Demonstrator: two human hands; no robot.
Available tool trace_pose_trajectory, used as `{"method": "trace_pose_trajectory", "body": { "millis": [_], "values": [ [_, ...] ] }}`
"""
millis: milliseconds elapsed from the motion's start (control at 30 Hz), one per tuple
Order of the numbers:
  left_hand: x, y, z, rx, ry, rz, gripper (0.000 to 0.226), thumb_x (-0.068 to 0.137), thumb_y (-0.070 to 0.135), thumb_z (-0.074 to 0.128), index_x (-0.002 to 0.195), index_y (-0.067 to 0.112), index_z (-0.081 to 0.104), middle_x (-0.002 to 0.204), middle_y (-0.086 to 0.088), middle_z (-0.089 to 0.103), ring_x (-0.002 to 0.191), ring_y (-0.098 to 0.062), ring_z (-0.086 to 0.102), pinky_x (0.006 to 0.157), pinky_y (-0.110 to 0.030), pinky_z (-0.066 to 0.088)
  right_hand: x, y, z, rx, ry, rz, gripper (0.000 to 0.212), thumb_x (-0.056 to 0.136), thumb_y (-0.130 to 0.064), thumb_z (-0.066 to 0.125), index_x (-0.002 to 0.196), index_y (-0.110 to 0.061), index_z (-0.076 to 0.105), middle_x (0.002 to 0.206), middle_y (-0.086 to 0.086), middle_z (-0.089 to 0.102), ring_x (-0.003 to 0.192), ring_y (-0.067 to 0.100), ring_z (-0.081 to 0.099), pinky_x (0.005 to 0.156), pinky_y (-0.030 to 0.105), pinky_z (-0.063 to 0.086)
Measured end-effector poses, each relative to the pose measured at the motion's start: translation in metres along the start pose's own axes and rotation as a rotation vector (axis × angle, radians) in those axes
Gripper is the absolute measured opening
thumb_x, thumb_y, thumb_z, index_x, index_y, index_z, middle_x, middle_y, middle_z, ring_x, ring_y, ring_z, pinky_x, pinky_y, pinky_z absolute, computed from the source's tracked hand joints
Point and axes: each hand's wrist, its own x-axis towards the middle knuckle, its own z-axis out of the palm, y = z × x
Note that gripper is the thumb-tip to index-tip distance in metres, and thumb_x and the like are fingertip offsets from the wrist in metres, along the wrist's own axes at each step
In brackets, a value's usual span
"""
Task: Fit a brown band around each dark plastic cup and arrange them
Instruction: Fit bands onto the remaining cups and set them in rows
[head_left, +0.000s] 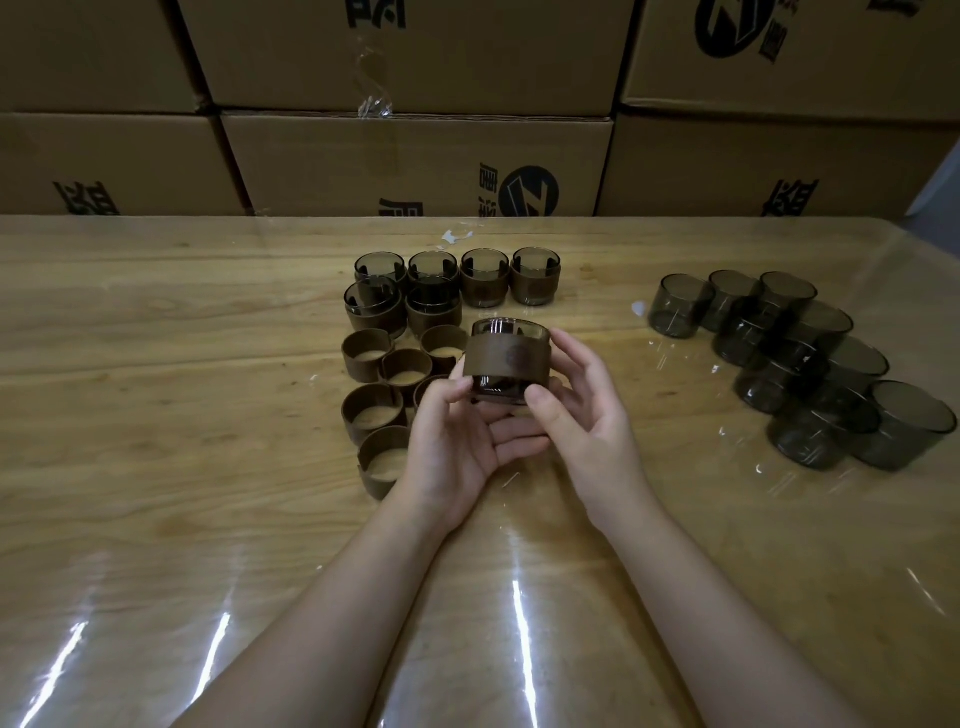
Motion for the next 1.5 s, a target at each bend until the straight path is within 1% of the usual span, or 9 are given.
{"method": "trace_pose_trajectory", "body": {
  "millis": [167, 367, 500, 600, 700, 867, 1000, 1267, 1500],
  "values": [
    [0.001, -0.003, 0.0, 0.075, -0.036, 0.024, 0.076, 0.076, 0.041, 0.056, 0.141, 0.007, 0.038, 0.123, -0.032, 0.058, 0.105, -0.042, 0.058, 0.087, -0.045, 0.049, 0.0, 0.002, -0.001, -0.022, -0.022, -0.012, 0.051, 0.082, -0.023, 0.062, 0.127, -0.041, 0.047, 0.135, -0.008, 0.051, 0.11, -0.004, 0.059, 0.084, 0.013, 0.047],
    [0.004, -0.009, 0.004, 0.304, 0.102, 0.138, 0.058, 0.08, 0.036, 0.054, 0.134, 0.016, 0.051, 0.123, -0.016, 0.062, 0.103, -0.025, 0.063, 0.074, -0.034, 0.055, 0.003, 0.005, -0.006, 0.067, -0.006, -0.002, 0.048, 0.086, -0.02, 0.06, 0.129, -0.039, 0.049, 0.137, -0.008, 0.051, 0.114, -0.002, 0.058, 0.084, 0.015, 0.05],
    [0.004, -0.009, 0.001, 0.251, 0.137, 0.199, 0.056, 0.083, 0.025, 0.052, 0.138, 0.031, 0.044, 0.131, -0.015, 0.058, 0.097, -0.029, 0.068, 0.075, -0.037, 0.057, 0.002, 0.008, -0.004, 0.062, -0.001, 0.006, 0.048, 0.085, -0.021, 0.059, 0.129, -0.038, 0.049, 0.138, -0.006, 0.05, 0.115, -0.006, 0.057, 0.092, 0.02, 0.05],
    [0.004, -0.011, 0.002, 0.313, 0.123, 0.226, 0.059, 0.083, 0.023, 0.052, 0.138, 0.042, 0.041, 0.132, -0.01, 0.056, 0.101, -0.031, 0.068, 0.078, -0.04, 0.058, 0.003, 0.007, -0.007, 0.057, 0.014, 0.018, 0.047, 0.083, -0.02, 0.056, 0.126, -0.04, 0.052, 0.135, -0.005, 0.052, 0.112, -0.003, 0.059, 0.088, 0.023, 0.052],
    [0.003, -0.012, 0.003, 0.347, 0.129, 0.226, 0.062, 0.084, 0.019, 0.052, 0.142, 0.038, 0.04, 0.129, -0.009, 0.059, 0.103, -0.028, 0.068, 0.08, -0.038, 0.058, 0.004, 0.006, -0.008, 0.092, 0.015, 0.035, 0.048, 0.082, -0.017, 0.053, 0.126, -0.036, 0.052, 0.134, -0.003, 0.053, 0.11, 0.001, 0.061, 0.082, 0.02, 0.051],
    [0.004, -0.011, 0.006, 0.341, 0.141, 0.211, 0.062, 0.084, 0.016, 0.053, 0.142, 0.035, 0.04, 0.13, -0.008, 0.06, 0.112, -0.028, 0.064, 0.091, -0.04, 0.055, 0.005, 0.005, -0.004, 0.145, 0.017, 0.03, 0.046, 0.087, -0.011, 0.056, 0.127, -0.033, 0.05, 0.128, -0.012, 0.058, 0.115, 0.001, 0.058, 0.087, 0.016, 0.048],
    [0.003, -0.011, 0.007, 0.36, 0.155, 0.211, 0.064, 0.084, 0.018, 0.055, 0.144, 0.031, 0.038, 0.128, -0.007, 0.061, 0.107, -0.028, 0.067, 0.091, -0.038, 0.055, 0.005, 0.006, -0.004, 0.153, 0.012, 0.042, 0.045, 0.095, -0.001, 0.052, 0.127, -0.033, 0.05, 0.125, -0.015, 0.06, 0.118, 0.003, 0.057, 0.092, 0.02, 0.048],
    [0.004, -0.01, 0.007, 0.369, 0.159, 0.211, 0.061, 0.086, 0.021, 0.055, 0.144, 0.031, 0.038, 0.128, -0.008, 0.061, 0.103, -0.028, 0.069, 0.092, -0.04, 0.055, 0.005, 0.006, -0.003, 0.164, 0.019, 0.057, 0.043, 0.089, -0.017, 0.059, 0.124, -0.041, 0.052, 0.128, -0.014, 0.06, 0.12, 0.005, 0.056, 0.093, 0.021, 0.049],
    [0.005, -0.011, 0.007, 0.374, 0.169, 0.217, 0.059, 0.085, 0.021, 0.056, 0.141, 0.032, 0.04, 0.123, -0.004, 0.065, 0.099, -0.026, 0.07, 0.092, -0.04, 0.055, 0.004, 0.007, -0.002, 0.154, 0.022, 0.042, 0.043, 0.096, -0.008, 0.054, 0.127, -0.037, 0.05, 0.13, -0.011, 0.058, 0.119, 0.003, 0.056, 0.092, 0.018, 0.048]
  ]
}}
